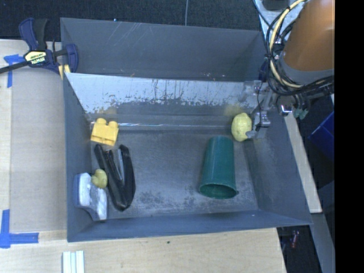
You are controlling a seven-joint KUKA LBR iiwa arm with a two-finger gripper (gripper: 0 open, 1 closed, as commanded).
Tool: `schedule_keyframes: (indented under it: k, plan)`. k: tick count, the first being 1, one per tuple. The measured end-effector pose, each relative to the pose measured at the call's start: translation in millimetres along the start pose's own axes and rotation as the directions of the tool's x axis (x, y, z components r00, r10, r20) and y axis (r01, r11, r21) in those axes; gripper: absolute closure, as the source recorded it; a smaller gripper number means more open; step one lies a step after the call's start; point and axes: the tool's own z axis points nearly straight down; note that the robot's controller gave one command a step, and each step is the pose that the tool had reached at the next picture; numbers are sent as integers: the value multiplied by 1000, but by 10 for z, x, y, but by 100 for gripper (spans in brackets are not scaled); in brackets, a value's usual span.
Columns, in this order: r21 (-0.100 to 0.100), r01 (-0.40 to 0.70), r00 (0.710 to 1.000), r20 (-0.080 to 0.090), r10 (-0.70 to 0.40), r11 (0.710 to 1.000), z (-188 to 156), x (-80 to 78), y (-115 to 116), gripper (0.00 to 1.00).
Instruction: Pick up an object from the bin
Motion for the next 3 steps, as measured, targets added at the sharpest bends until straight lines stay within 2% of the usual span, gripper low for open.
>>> schedule_keyframes:
  k: [1, 2, 3]
  plan:
    - [1, 2, 1000, 8, -2, 1000, -55, -11, 6, 0]
    - [5, 236, 972, 13, -236, 972, 483, 156, 77, 0]
    - [4, 508, 861, 7, -508, 861, 707, 457, 321, 0]
